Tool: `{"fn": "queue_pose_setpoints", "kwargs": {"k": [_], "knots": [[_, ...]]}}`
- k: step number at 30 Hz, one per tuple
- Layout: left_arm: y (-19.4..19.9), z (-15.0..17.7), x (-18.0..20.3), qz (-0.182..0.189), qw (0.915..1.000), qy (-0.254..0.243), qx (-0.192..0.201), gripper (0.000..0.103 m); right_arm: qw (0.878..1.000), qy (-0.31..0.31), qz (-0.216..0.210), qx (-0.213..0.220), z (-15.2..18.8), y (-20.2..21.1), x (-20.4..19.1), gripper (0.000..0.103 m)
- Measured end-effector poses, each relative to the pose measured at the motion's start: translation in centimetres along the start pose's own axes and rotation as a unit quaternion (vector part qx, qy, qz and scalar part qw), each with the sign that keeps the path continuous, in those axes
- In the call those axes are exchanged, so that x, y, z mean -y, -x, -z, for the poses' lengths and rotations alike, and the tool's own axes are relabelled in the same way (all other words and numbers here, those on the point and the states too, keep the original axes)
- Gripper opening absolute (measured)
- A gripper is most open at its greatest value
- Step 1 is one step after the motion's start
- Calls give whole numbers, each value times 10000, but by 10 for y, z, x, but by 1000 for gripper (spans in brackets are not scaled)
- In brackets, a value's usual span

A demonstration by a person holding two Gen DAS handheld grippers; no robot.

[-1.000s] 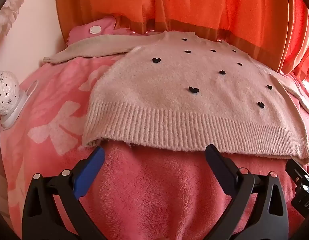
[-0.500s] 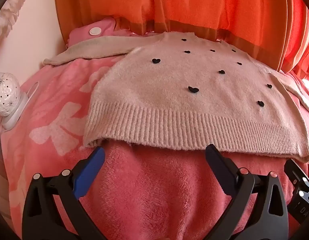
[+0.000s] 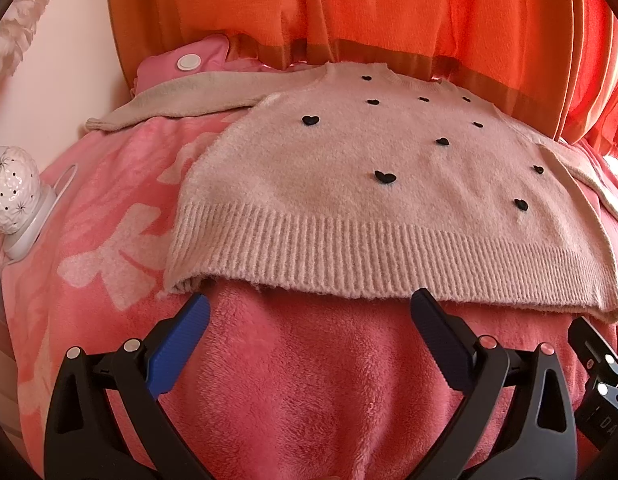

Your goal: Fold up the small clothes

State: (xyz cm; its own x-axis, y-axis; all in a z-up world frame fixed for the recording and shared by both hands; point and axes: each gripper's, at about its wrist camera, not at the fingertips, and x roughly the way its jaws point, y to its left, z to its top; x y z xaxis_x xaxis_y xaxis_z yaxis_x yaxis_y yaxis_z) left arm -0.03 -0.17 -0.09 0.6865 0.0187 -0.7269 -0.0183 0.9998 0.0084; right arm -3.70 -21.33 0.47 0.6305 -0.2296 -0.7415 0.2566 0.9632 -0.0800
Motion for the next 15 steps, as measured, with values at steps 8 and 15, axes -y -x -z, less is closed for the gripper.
{"fn": "queue_pose_setpoints", "kwargs": {"k": [8,15], "knots": [[0,0,0,5,10000,-4,0,98,10000,24,5,9,0,1,-2,98],[0,0,1,1,10000,-9,-1,98,10000,25,6,13,0,1,-3,98]]}}
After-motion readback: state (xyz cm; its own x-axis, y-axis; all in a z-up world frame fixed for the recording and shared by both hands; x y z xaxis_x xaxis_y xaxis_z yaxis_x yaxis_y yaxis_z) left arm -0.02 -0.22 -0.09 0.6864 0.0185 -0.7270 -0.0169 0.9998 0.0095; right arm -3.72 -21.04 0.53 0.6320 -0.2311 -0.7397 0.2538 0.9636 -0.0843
